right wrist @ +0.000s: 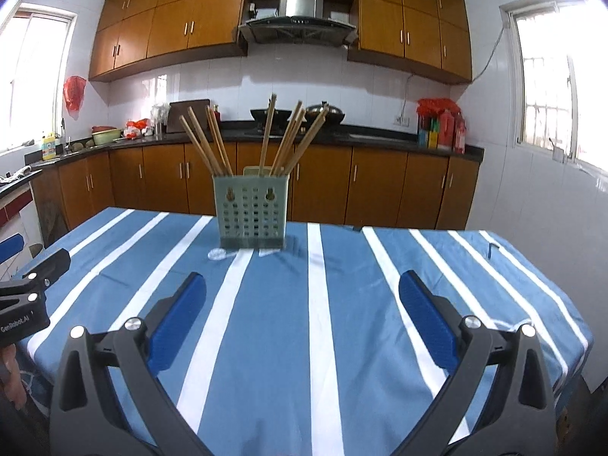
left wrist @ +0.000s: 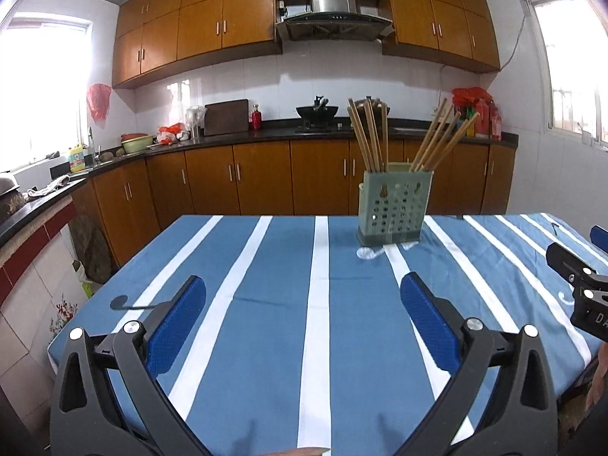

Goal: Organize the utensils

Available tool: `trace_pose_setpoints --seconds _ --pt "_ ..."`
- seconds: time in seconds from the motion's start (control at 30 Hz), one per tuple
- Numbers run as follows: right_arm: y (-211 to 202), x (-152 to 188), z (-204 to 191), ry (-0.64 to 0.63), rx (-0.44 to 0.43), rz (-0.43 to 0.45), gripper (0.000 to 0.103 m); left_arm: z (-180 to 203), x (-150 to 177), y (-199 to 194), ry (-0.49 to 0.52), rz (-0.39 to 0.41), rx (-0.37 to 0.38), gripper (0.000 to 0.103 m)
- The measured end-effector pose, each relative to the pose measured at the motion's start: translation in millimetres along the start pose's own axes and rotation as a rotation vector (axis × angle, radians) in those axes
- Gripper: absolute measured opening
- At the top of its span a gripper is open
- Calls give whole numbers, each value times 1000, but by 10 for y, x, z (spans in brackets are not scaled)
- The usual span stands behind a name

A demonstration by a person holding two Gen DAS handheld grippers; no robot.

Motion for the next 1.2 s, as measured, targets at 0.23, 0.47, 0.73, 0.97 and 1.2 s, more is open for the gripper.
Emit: trace_pose_setpoints --seconds 0.23,0.47,0.73,0.97,1.2 --pt "49 74 3 10 6 -22 99 30 60 37 4 -24 13 101" --pt "74 85 21 22 3 -31 99 49 101 57 1 -39 24 101" --pt "94 75 43 39 -3 -36 99 84 121 59 -4 -49 38 101" --pt "94 84 39 41 -2 -35 99 104 122 57 -5 -51 42 101" --pt "95 85 42 43 -3 -35 99 126 111 43 -9 -46 48 101"
Point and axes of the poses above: each gripper's, at about its wrist camera, not at the fingertips, and y roughly the way its jaws point, z to its right, x to its underside, the point moved 7 cm from there along y, roughly the way its jaws point, and after that the axes turned 14 degrees about -z, right-handed, at the moved point
